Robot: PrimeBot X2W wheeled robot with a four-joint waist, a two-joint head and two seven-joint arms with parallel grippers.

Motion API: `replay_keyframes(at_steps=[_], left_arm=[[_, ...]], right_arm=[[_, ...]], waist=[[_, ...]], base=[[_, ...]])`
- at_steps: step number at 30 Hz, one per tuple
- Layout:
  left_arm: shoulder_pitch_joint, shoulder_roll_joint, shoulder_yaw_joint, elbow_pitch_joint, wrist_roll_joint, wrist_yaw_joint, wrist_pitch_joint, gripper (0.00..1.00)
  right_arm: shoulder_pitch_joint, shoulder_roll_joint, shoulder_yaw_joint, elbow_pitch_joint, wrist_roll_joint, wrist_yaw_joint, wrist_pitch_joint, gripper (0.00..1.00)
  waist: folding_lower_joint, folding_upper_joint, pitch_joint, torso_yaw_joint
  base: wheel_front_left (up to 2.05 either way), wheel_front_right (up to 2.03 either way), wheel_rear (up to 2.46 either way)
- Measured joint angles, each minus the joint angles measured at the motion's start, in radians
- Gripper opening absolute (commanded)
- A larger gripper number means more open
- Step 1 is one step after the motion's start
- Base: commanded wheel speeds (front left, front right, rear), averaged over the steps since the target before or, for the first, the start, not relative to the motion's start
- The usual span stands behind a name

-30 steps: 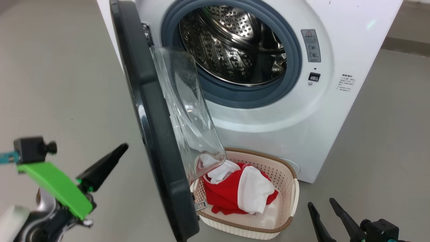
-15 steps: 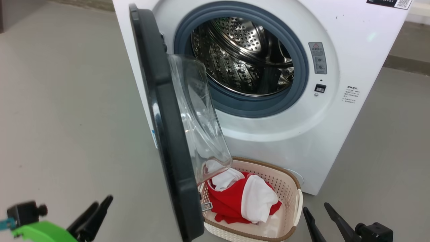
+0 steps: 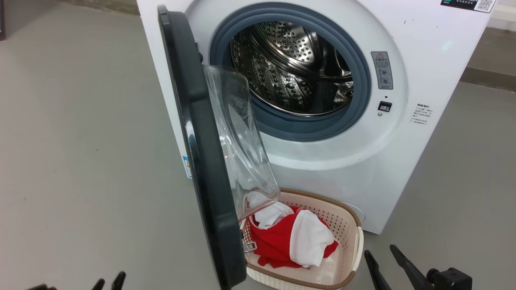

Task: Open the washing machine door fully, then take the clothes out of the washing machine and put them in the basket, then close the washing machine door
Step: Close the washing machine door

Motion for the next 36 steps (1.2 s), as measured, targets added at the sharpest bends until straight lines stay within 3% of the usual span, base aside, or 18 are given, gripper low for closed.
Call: replay_keyframes(at_steps=[6,15,21,29,36], left_arm=[[-0.001,-0.058,0.008,0.082,0.153,-0.001,-0.030,1.00],[0.012,-0.191,0.371,0.021,0.616,0.022,-0.032,1.00],[0.087,-0.280,0.525,-0.092,0.877,0.031,-0.032,1.00],[0.147,-0.407,0.636,-0.121,0.993,0.009,-0.032,1.00],[0.149,-0.442,0.672,-0.119,1.041,0.000,-0.032,1.00]], right_arm=[[0.000,-0.001,-0.006,0.001,0.000,0.000,0.000,1.00],[0.000,-0.003,-0.022,-0.003,0.000,0.000,0.000,1.00],[0.000,-0.003,-0.038,-0.008,0.000,0.000,0.000,1.00],[0.000,-0.002,-0.046,-0.011,0.000,0.000,0.000,1.00],[0.000,-0.002,-0.048,-0.011,0.000,0.000,0.000,1.00]], waist=[[0.0000,0.0000,-0.001,-0.006],[0.0000,0.0000,0.002,-0.011],[0.0000,0.0000,0.006,-0.020],[0.0000,0.0000,0.015,-0.030],[0.0000,0.0000,0.014,-0.031]], base=[[0.00,0.00,0.00],[0.00,0.00,0.00],[0.00,0.00,0.00],[0.00,0.00,0.00],[0.00,0.00,0.00]])
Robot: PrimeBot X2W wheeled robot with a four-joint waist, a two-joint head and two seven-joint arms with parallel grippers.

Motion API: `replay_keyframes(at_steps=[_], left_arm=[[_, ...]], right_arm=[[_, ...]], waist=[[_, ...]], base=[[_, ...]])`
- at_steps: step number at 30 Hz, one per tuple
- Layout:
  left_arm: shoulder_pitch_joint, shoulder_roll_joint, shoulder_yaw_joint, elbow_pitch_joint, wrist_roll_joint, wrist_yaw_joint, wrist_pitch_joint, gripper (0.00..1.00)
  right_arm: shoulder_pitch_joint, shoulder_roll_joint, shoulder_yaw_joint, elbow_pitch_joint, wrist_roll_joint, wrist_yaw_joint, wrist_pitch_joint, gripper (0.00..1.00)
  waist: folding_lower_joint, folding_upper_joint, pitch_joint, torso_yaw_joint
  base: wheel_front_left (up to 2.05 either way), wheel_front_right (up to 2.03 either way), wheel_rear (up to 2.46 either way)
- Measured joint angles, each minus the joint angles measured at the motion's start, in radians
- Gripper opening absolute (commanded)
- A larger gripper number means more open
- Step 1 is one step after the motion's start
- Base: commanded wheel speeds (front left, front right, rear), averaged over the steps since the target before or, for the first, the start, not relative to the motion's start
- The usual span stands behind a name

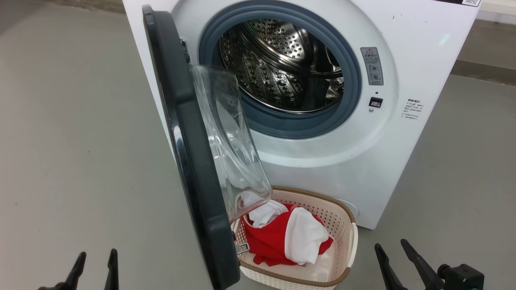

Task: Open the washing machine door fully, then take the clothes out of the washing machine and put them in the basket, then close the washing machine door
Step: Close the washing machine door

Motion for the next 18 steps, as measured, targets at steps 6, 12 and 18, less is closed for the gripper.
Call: replay_keyframes(at_steps=[6,12,18], left_arm=[[0.000,-0.002,-0.001,0.001,0.002,0.000,0.000,1.00],[0.000,0.000,-0.005,-0.003,0.002,0.000,0.000,1.00],[0.000,0.001,-0.006,-0.012,0.002,0.000,0.000,1.00]], right_arm=[[0.000,0.000,-0.001,0.000,0.000,0.000,0.000,1.00],[0.000,0.001,-0.001,0.000,0.000,0.000,0.000,1.00],[0.000,0.001,-0.001,0.000,0.000,0.000,0.000,1.00]], waist=[[0.0000,0.0000,-0.005,0.003],[0.0000,-0.0001,-0.005,0.005],[0.0000,-0.0001,-0.007,0.005]], base=[[0.00,0.00,0.00],[0.00,0.00,0.00],[0.00,0.00,0.00]])
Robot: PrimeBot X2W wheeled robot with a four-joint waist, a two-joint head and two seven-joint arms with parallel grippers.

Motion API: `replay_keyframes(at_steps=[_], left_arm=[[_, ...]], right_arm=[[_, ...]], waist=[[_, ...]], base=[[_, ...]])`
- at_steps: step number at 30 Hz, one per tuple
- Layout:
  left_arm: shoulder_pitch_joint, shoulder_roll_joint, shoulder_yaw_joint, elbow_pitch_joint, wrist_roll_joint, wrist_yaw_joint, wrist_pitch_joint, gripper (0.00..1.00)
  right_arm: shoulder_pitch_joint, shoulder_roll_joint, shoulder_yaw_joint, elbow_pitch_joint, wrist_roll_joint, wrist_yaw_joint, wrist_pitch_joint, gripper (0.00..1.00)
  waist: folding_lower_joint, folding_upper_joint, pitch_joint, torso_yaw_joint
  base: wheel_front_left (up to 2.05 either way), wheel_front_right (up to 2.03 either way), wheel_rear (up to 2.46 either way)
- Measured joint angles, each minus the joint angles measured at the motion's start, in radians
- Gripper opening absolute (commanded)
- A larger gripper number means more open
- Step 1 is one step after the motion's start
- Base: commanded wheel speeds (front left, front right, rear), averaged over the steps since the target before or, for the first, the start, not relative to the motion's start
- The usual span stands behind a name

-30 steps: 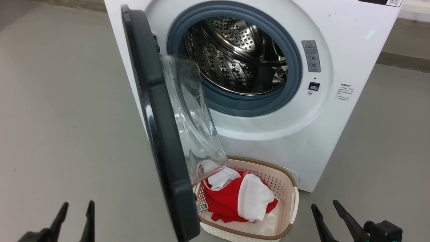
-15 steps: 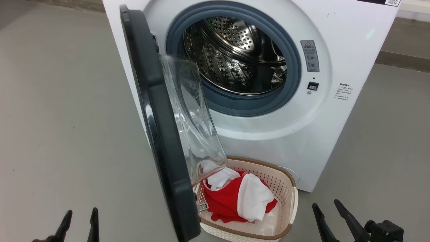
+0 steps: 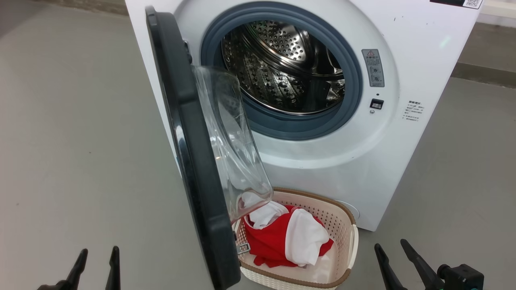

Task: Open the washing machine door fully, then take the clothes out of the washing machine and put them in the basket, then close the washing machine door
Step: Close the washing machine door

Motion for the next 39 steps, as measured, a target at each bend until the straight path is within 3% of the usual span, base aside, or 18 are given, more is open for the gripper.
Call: replay_keyframes(at_steps=[1,2,3,4,5,6,7,28,39], left_arm=[[0.000,0.000,0.000,-0.005,0.000,0.000,0.000,1.00],[0.000,0.000,0.000,-0.011,0.000,0.000,0.000,0.94],[0.000,0.000,0.000,-0.018,0.000,0.000,0.000,0.52],[0.001,0.001,-0.003,-0.028,0.000,0.000,0.000,0.44],[0.002,0.002,-0.010,-0.039,0.000,0.000,0.000,0.21],[0.005,0.004,-0.016,-0.051,0.000,0.000,0.000,0.07],[0.009,0.006,-0.022,-0.062,-0.001,0.000,0.000,0.00],[-0.034,0.072,-0.300,-0.226,-0.049,0.000,0.000,0.00],[-0.096,0.080,-0.344,-0.232,-0.086,0.001,0.000,0.00]], right_arm=[[0.000,0.000,0.000,0.000,0.000,0.000,0.000,1.00],[0.000,0.000,0.001,0.001,0.000,0.000,0.000,1.00],[0.000,0.000,0.001,0.001,0.000,0.000,0.000,1.00],[0.000,0.000,0.001,0.001,0.000,0.000,0.000,1.00],[0.000,0.001,0.001,0.001,0.000,0.000,0.000,1.00],[0.000,0.001,0.002,0.001,0.000,0.000,0.000,1.00],[0.000,0.001,0.002,0.001,0.000,0.000,0.000,1.00],[-0.013,0.009,0.003,0.000,-0.001,0.000,0.000,1.00],[-0.052,0.022,-0.008,-0.010,-0.009,0.000,0.000,1.00]], waist=[[0.0000,0.0000,-0.001,0.000],[0.0000,0.0001,-0.003,-0.001],[0.0000,0.0000,-0.003,-0.002],[0.0001,0.0000,-0.004,-0.002],[0.0000,0.0001,-0.005,-0.002],[0.0000,0.0000,-0.005,-0.002],[0.0000,0.0000,-0.005,-0.003],[0.0000,0.0000,0.040,-0.083],[0.0000,0.0000,0.083,-0.182]], base=[[0.00,0.00,0.00],[0.00,0.00,0.00],[0.00,0.00,0.00],[0.00,0.00,0.00],[0.00,0.00,0.00],[0.00,0.00,0.00],[0.00,0.00,0.00],[0.00,0.00,0.00],[0.00,0.00,0.00]])
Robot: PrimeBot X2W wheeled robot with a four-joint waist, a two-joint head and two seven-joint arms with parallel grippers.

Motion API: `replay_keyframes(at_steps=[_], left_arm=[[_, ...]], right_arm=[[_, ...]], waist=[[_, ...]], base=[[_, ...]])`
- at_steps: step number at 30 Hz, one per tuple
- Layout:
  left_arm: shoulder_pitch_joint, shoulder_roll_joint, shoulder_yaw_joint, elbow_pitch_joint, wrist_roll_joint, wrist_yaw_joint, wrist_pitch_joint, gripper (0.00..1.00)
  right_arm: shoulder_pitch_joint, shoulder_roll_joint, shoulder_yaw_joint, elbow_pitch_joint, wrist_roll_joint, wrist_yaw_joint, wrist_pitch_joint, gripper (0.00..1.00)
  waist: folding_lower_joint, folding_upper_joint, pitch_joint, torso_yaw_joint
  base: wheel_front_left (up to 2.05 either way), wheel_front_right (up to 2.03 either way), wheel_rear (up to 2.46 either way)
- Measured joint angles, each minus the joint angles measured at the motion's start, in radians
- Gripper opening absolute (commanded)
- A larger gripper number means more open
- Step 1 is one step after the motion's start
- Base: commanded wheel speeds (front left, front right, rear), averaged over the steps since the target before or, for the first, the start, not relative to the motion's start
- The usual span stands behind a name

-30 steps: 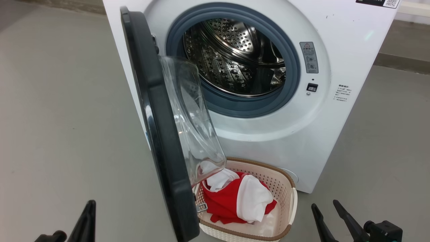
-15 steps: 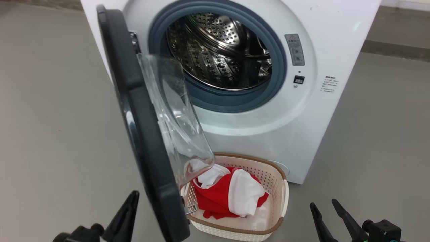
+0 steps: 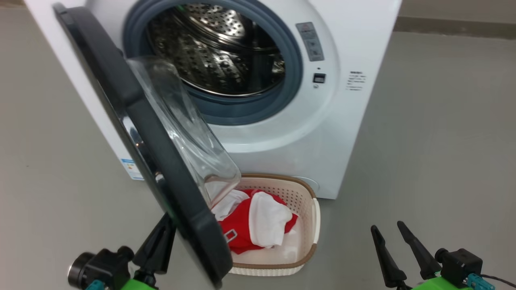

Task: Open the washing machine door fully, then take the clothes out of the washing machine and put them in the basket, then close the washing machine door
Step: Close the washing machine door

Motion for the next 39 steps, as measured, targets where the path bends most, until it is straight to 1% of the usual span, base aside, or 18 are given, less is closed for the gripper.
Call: replay_keyframes(at_steps=[5,12,17,26,30,35,39], left_arm=[[-0.064,-0.001,-0.031,0.019,-0.013,0.000,0.000,0.00],[-0.216,-0.022,-0.044,0.076,-0.024,0.000,0.000,0.00],[-0.320,-0.037,-0.042,0.138,-0.037,0.000,-0.001,0.00],[-0.504,-0.034,-0.008,0.256,-0.076,-0.001,-0.007,0.00],[-0.557,-0.023,0.000,0.323,-0.076,-0.001,-0.007,0.00],[-0.593,-0.012,0.008,0.361,-0.076,-0.001,-0.007,0.00],[-0.592,-0.011,0.005,0.371,-0.077,-0.001,-0.007,0.00]], right_arm=[[-0.019,0.009,-0.017,-0.008,-0.003,0.000,0.000,1.00],[-0.058,0.020,-0.027,-0.016,-0.010,0.000,0.000,1.00],[-0.082,0.038,-0.029,-0.024,-0.010,0.000,0.000,1.00],[-0.112,0.050,-0.030,-0.026,-0.010,0.000,0.000,1.00],[-0.119,0.051,-0.029,-0.027,-0.010,0.000,0.000,1.00],[-0.120,0.052,-0.026,-0.027,-0.010,0.000,0.000,1.00],[-0.120,0.052,-0.029,-0.027,-0.009,0.000,0.000,1.00]], waist=[[0.0000,0.0000,0.027,-0.056],[0.0000,0.0000,0.076,-0.138],[0.0000,0.0000,0.112,-0.201],[0.0000,0.0000,0.178,-0.310],[0.0000,0.0000,0.199,-0.354],[0.0000,0.0000,0.216,-0.394],[0.0000,0.0000,0.219,-0.400]], base=[[0.00,0.00,0.00],[0.00,0.00,0.00],[0.00,0.00,0.00],[0.00,0.00,0.00],[0.00,0.00,0.00],[0.00,0.00,0.00],[0.00,0.00,0.00]])
